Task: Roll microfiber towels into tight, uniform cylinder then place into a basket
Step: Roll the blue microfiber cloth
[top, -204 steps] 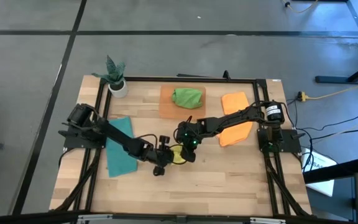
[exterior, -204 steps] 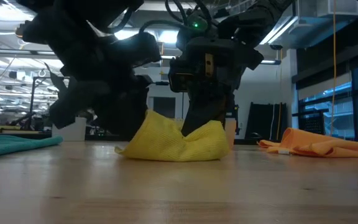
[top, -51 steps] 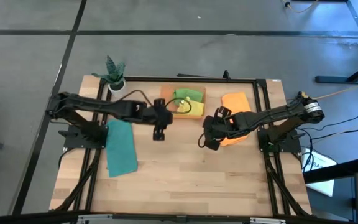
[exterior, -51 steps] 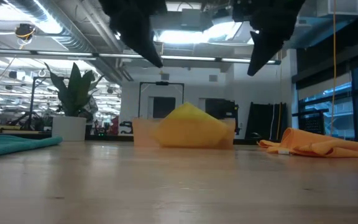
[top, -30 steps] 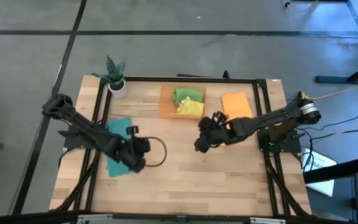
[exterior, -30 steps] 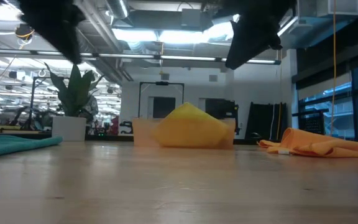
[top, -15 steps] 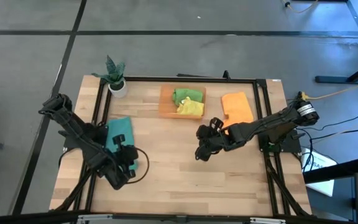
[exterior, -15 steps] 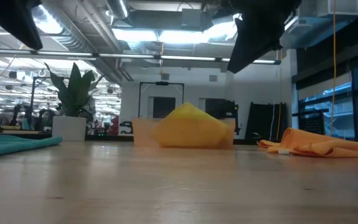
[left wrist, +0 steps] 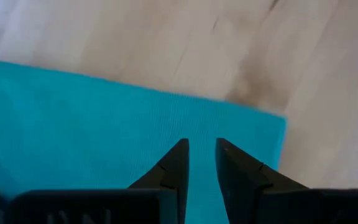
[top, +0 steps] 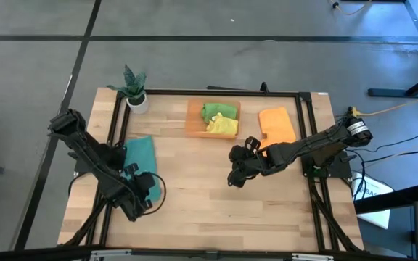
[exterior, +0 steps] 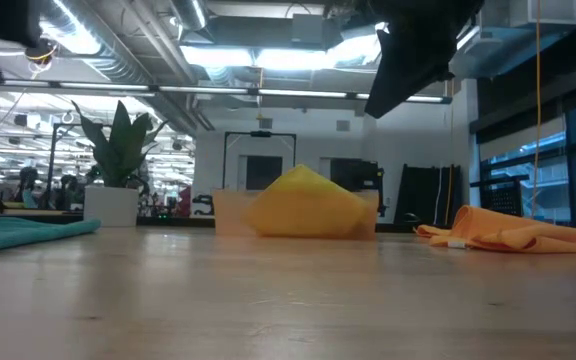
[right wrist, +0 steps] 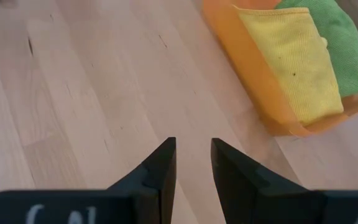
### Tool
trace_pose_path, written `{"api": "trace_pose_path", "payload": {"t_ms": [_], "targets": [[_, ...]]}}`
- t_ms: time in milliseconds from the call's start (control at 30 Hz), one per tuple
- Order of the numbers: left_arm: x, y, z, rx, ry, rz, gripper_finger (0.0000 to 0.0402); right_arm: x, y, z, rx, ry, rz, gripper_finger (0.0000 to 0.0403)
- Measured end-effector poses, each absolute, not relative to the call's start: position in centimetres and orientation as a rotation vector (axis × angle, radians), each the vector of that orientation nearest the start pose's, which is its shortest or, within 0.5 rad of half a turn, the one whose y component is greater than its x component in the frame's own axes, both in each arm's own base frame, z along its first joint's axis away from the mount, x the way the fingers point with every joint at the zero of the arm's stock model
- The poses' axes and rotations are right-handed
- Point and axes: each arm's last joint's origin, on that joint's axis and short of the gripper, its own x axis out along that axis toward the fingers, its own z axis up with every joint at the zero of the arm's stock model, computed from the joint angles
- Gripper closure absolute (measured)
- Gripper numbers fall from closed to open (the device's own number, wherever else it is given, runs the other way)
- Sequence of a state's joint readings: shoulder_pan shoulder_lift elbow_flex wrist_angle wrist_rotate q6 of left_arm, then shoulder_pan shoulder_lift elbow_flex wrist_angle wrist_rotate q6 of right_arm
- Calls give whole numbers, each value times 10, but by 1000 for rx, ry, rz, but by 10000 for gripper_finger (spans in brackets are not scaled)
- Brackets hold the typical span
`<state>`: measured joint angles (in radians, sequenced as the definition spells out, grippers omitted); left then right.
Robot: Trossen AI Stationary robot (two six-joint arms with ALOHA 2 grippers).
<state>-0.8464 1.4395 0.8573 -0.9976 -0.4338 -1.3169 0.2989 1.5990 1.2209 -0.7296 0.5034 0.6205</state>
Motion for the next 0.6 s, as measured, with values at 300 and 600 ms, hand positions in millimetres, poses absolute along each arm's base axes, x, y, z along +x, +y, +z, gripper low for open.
{"api": "trace_pose_path", "payload": {"t_ms": [300,600], "targets": [[143,-138,138,-186,1167,513,333,309,80,249,132,909,-484,301],[155,-131,121,-290,1094,418,333,310,80,250,109,909,-468,301]]}}
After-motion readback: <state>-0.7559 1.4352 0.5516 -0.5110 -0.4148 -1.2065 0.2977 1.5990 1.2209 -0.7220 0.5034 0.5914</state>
